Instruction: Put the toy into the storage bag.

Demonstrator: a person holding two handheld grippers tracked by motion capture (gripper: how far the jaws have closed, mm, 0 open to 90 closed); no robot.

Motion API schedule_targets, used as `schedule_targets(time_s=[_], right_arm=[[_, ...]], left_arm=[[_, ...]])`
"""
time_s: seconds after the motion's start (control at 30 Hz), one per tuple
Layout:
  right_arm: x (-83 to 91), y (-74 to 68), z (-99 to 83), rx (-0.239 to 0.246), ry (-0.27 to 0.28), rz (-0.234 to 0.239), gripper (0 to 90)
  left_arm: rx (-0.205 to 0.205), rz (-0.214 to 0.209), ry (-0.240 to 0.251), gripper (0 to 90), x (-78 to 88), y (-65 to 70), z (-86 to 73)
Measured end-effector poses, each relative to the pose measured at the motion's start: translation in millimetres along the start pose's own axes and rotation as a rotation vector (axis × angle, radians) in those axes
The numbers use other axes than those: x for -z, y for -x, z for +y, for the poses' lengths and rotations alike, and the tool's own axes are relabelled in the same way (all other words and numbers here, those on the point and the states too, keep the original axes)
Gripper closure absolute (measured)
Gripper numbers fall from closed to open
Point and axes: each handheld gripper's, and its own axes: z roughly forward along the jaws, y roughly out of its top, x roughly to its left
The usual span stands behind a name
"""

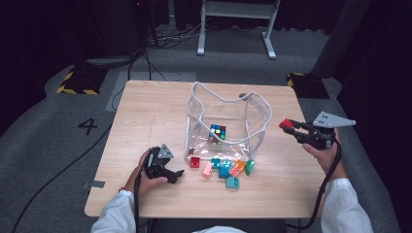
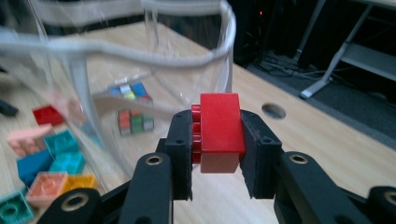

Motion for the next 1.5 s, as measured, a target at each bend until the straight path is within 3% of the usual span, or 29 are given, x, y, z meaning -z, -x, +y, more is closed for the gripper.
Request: schedule_targets(time_s=[0.23,0.4,0.53,0.8,1.0,1.1,1.4,1.5], right_arm=[[3.0,9.4,37.7,0.015,0.04,-0.007,67.6],[-1.9,12.8,56.4,0.031,0.064,0.02,67.5],[-11.6,12.9,69.4,0.034,0.061,0.038,67.5],[-47.2,3.0,89.8,0.064,0.046,0.1,67.5],[-75.9,-9.0,98.0,0.095,-0.015,0.144,67.6],[-88.5,-15.6,100.4,0.149,-0.03,0.209,67.6],[-123.4,-33.2,101.8,0.253,-0.229,0.304,67.5],[-133.0,-32.8,99.5,0.262,-0.292,0.299,67.5]], left_arm=[[0.0,-0.001,0.001,5.6,-0.1,0.0,0.0],[0.0,-0.001,0.002,5.6,-0.2,0.0,-0.1],[0.0,0.0,0.001,5.6,-0.1,0.0,-0.1],[0.001,0.0,0.001,5.6,-0.1,0.0,-0.1],[0.002,0.0,0.002,5.6,-0.1,0.2,-0.1],[0.001,-0.001,0.002,5.6,-0.2,0.1,-0.2],[0.002,0.001,0.001,5.6,-0.1,0.1,-0.1],[0.002,0.0,0.002,5.6,-0.1,0.1,-0.1]])
